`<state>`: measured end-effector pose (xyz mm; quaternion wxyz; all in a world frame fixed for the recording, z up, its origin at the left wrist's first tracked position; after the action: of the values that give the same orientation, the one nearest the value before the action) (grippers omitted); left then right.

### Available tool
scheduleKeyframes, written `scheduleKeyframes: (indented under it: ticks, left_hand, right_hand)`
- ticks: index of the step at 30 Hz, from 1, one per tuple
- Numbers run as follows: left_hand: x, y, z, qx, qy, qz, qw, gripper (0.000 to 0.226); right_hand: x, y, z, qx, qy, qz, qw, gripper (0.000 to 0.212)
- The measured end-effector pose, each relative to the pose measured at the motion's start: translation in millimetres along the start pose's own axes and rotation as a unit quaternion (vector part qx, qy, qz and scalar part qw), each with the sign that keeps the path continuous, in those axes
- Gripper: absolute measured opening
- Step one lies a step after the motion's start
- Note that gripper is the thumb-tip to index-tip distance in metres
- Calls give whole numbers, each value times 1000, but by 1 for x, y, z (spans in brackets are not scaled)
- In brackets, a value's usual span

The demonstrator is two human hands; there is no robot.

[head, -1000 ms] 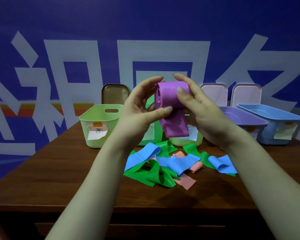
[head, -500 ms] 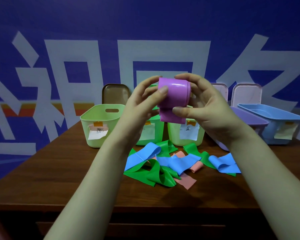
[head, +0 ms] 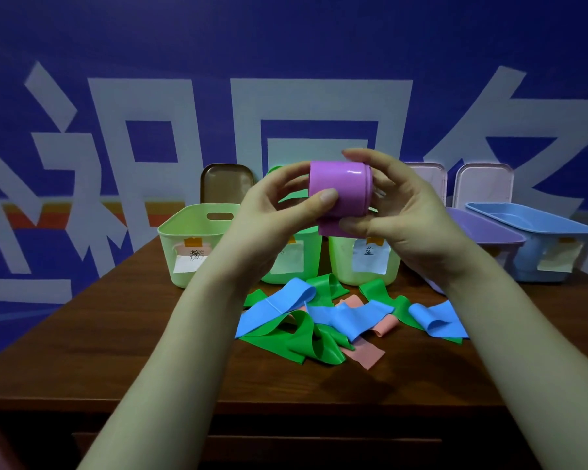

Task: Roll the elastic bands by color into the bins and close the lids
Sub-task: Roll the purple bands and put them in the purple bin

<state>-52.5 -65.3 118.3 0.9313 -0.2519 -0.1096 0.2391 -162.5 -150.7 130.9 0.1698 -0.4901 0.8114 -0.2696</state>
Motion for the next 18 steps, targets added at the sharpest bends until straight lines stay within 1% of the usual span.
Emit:
scheduleKeyframes:
  ticks: [2, 5, 8, 18]
  left_hand:
    - [2, 1, 1, -2, 11, 11, 1000, 58]
    - [4, 4, 7, -13, 18, 16, 1000, 58]
    - [2, 5, 8, -20, 31, 12, 999, 55]
    - [0, 3, 2, -26, 48, 7, 998, 53]
  right_hand:
    - [0, -1, 2, -15, 5, 1, 1000, 76]
    - [1, 0, 2, -29, 35, -9, 999, 65]
    - [1, 2, 0, -40, 32, -17, 999, 64]
    - [4, 2, -2, -40, 71, -18, 996, 52]
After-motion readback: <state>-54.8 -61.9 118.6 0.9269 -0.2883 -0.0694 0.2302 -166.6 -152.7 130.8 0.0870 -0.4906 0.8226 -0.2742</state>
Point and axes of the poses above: each hand's wrist, its own y-axis away from the middle knuckle, its own x-axis out of the back of the hand, z = x × y, the point moved 8 cm from there along -y, towards the middle knuckle, and after that the axes turned 9 degrees about -y, right-handed, at the moved point
